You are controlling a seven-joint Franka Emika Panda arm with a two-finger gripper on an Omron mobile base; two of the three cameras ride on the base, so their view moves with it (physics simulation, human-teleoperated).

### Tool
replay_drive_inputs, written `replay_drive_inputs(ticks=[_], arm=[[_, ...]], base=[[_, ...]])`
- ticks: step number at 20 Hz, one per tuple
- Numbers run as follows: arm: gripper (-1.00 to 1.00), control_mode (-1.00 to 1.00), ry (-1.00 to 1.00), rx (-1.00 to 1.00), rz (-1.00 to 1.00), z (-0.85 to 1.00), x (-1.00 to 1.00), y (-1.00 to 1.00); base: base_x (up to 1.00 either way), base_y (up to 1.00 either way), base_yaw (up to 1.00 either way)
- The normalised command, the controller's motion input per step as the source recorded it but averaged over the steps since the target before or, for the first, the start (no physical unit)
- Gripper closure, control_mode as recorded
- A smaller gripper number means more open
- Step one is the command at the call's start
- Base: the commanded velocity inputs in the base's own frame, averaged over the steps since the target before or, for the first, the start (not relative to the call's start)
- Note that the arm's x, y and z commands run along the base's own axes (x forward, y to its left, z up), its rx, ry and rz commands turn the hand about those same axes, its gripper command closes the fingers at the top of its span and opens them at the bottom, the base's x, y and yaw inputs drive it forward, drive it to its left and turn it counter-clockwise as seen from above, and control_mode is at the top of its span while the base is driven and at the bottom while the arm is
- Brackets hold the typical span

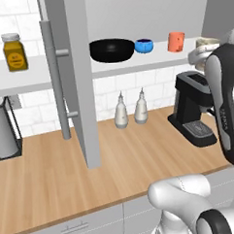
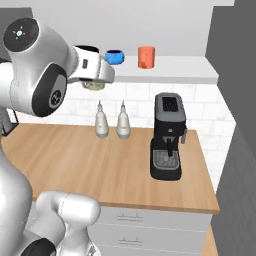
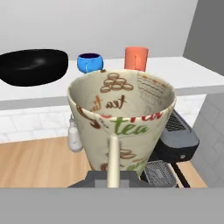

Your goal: Gather all objects into one cabinet and sort the glasses and bowls to opposite sides.

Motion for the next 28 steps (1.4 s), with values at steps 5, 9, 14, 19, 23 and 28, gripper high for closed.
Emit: replay_drive_inputs(ticks=[5, 9, 14, 19, 23, 28], arm=[[1.0, -1.0, 0.0, 0.0, 0.0, 0.01, 0.6, 0.03], [1.0, -1.0, 0.0, 0.0, 0.0, 0.02, 0.63, 0.04], [1.0, -1.0, 0.0, 0.0, 0.0, 0.0, 0.71, 0.05], [1.0, -1.0, 0.0, 0.0, 0.0, 0.0, 0.82, 0.0], [1.0, -1.0, 0.0, 0.0, 0.0, 0.0, 0.96, 0.0], [1.0, -1.0, 0.0, 0.0, -0.01, -0.07, 0.79, 0.0]], base=[[0.0, 0.0, 0.0], [0.0, 0.0, 0.0], [0.0, 0.0, 0.0], [0.0, 0.0, 0.0], [0.0, 0.0, 0.0], [0.0, 0.0, 0.0]])
